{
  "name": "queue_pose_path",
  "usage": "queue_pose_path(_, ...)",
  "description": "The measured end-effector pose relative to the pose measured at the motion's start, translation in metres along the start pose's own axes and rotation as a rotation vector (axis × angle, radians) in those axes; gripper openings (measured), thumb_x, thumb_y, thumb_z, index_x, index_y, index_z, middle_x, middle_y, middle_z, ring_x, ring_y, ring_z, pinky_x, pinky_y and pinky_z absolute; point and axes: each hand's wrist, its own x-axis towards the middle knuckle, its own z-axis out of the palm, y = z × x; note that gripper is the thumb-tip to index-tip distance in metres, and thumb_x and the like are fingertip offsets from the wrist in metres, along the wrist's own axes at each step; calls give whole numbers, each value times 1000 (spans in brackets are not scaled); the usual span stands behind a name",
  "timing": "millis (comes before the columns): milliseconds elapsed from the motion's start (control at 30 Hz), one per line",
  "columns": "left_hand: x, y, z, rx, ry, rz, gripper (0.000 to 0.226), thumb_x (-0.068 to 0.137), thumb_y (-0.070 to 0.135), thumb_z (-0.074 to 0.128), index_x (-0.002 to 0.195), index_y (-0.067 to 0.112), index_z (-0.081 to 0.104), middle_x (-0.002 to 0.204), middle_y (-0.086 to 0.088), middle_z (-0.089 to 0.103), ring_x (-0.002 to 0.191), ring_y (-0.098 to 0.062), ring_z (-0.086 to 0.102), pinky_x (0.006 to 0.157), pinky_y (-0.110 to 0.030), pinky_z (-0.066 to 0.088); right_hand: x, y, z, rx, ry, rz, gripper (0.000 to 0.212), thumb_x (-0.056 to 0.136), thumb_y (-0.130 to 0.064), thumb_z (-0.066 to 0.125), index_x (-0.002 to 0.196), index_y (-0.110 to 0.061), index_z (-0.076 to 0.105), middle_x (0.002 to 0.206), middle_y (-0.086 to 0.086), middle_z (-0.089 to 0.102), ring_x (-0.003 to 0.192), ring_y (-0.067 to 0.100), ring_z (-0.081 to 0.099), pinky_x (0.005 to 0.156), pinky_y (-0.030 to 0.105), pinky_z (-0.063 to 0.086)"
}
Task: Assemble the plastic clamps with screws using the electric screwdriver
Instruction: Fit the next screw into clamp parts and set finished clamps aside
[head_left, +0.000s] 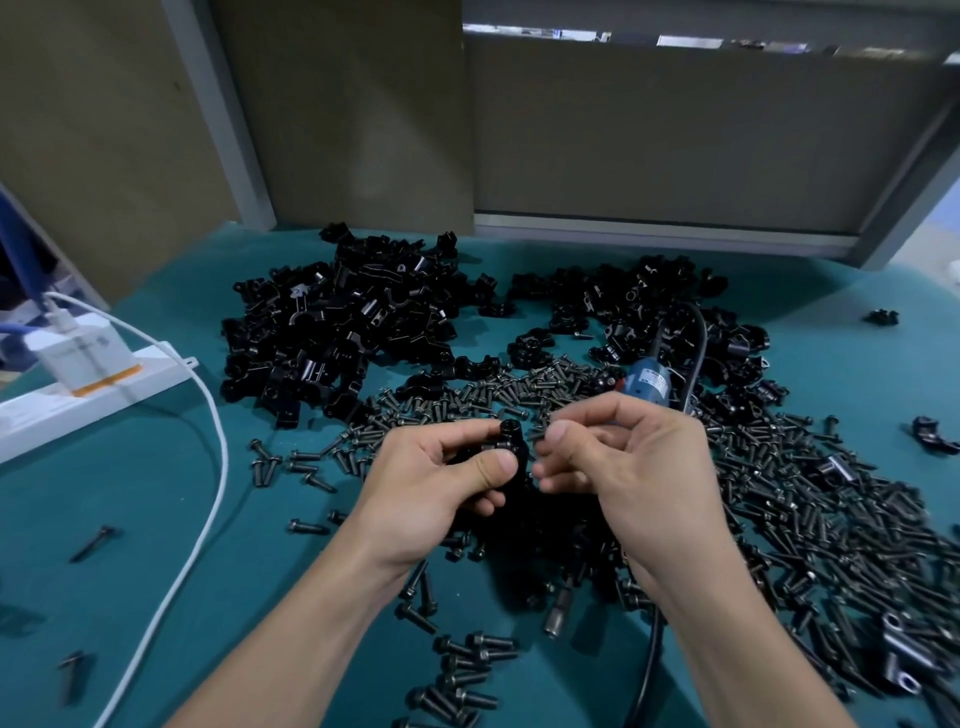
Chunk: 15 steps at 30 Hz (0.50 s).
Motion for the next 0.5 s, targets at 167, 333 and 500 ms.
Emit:
queue_pose_path(167, -1, 1, 2, -17, -17, 10, 46, 71, 17, 82, 116, 13, 75, 80, -13, 78, 61, -16, 68, 58, -21, 55, 1, 2, 0, -140, -23, -53, 13, 86, -11, 81, 80, -22, 78, 68, 11, 73, 52, 20, 62, 47, 22, 48)
queue_pose_path(333, -3, 1, 2, -35, -25, 16, 53, 73, 15, 81, 124, 2, 73, 82, -14, 77, 62, -16, 67, 59, -23, 56, -1, 2, 1, -127, -11, -103, 13, 86, -10, 82, 80, -22, 78, 68, 11, 73, 53, 17, 61, 47, 21, 46)
queue_pose_path(500, -4, 4, 1, -48, -28, 22, 56, 67, 23, 81, 120, 7, 77, 84, -13, 79, 64, -17, 69, 59, -23, 56, -2, 5, 4, -139, -7, -136, 13, 85, -12, 83, 80, -23, 78, 67, 9, 72, 52, 16, 61, 48, 22, 47)
